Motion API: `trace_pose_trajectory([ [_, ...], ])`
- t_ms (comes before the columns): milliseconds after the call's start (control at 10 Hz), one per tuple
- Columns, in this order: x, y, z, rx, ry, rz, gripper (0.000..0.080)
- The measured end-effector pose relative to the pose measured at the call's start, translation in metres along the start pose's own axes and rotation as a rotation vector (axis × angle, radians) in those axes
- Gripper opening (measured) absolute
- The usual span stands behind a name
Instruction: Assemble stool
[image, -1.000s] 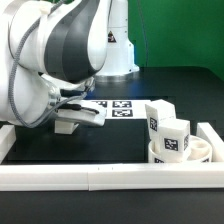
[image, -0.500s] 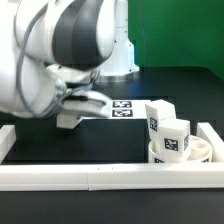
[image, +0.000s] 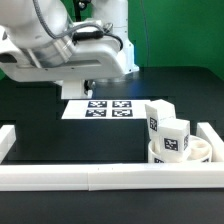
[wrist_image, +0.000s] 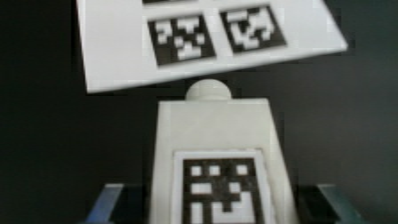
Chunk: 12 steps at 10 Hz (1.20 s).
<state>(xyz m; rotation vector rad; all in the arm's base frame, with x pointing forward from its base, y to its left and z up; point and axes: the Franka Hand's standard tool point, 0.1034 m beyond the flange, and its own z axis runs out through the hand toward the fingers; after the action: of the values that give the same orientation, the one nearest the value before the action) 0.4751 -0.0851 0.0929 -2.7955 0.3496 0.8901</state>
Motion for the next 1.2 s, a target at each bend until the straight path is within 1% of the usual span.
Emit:
trace_pose_trajectory([
  [100,-0.001,-0.002,-0.003,-0.002,0.047,-0.004,0.0330],
  [200,0.002,-0.017,-0.016,-0.022,0.127,-0.012,0.0330],
  [300,-0.001,-0.046,-0.040,-0.029,0.192,-0.048,0.0330],
  [400,-0.002,-0.076,-0.064,-0.044,0.270,-0.079,0.0330],
  [500,-0.004,-0.099,-0.078,-0.065,0.316,-0.101,0.0330],
  [600,-0.005,-0.112,-0.081,-0.084,0.345,-0.093,0.0330],
  [700,0.002,-0.114,-0.084,-0.080,0.423,-0.105,0.0330],
  [800,0.005,-0.113,-0.086,-0.074,0.498,-0.107,0.0330],
  [900,0.006,-0.118,-0.087,-0.087,0.602,-0.113,0.0330],
  [1000,0.002,-0.135,-0.084,-0.119,0.667,-0.143,0.0330],
  [1200,0.006,-0.167,-0.094,-0.105,0.804,-0.175,0.0330],
])
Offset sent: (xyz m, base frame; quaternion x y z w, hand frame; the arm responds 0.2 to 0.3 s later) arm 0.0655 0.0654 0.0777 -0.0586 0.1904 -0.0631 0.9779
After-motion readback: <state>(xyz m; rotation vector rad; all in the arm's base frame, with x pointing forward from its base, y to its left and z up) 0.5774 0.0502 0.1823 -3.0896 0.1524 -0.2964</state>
